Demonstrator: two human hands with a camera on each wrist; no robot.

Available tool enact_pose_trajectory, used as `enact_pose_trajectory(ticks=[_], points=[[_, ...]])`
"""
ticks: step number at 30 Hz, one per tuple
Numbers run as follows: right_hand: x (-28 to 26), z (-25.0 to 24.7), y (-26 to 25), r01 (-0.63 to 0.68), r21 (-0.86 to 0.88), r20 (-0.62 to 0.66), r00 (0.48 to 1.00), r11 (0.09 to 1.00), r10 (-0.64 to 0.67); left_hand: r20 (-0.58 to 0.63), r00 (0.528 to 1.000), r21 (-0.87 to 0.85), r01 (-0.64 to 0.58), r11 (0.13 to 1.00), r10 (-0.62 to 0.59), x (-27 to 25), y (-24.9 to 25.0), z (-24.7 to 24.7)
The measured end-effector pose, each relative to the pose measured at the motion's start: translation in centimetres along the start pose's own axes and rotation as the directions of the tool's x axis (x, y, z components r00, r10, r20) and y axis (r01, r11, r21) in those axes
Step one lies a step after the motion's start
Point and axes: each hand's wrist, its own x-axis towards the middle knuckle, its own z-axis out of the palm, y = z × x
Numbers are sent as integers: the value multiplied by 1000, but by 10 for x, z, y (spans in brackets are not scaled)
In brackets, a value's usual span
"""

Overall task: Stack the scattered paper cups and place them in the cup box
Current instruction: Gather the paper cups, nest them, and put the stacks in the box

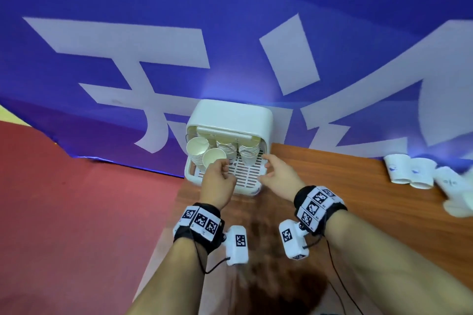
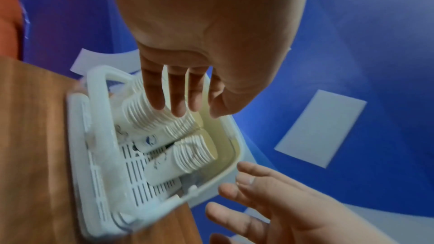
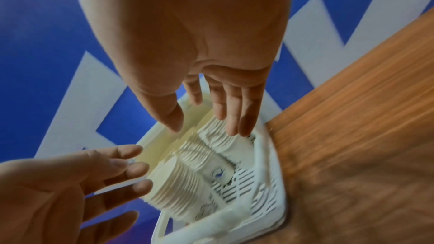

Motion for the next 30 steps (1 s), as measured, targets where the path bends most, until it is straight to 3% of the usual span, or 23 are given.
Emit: enact_pose_trajectory(ticks=[10,21,30], points=[[-92,-119,85,-47,54,-175,983,997,56,173,963,44,-217,975,207,-52,92,108],[-187,-261,215,-133,139,-301,938,981,170,315,907,89,-321,943,279,-120,204,269],[-251,-342,319,-197,210,-357,897,958,263,431,853,81,-360,929,293,-160,256,395]])
